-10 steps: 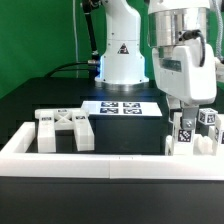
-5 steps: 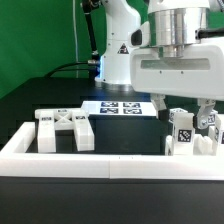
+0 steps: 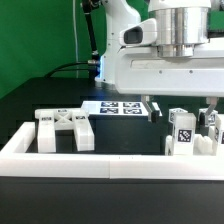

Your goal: Assemble chair

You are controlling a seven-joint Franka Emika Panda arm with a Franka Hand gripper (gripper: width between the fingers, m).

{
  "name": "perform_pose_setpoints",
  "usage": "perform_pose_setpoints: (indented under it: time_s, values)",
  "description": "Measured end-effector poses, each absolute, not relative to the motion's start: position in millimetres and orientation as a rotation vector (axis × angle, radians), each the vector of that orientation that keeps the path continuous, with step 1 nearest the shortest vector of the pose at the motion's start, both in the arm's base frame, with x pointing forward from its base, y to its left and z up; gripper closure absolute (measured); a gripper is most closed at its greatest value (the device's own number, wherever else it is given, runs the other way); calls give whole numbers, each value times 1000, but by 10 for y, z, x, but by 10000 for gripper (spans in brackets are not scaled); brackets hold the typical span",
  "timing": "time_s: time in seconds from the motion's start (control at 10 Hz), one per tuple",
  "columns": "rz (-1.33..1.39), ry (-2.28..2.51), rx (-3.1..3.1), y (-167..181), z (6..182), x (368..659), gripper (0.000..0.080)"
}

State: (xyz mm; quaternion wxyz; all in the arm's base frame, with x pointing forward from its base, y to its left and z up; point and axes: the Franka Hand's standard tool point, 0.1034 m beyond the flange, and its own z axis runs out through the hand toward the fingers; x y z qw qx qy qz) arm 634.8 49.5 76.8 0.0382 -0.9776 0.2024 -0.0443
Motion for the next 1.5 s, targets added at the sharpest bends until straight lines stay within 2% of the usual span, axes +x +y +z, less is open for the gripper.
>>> perform_pose_setpoints:
  time_s: [0.3,0.5,0.6,0.9,1.5]
  values:
    - [-147,367,-3065,504,766,6345,151]
    - [-147,373,-3064,498,765,6345,422]
    - [-147,373,-3064,497,765,6345,511]
    - [-143,500,-3041,500,764,6344,511]
    - [-117,1361,-2707,513,763,6337,509]
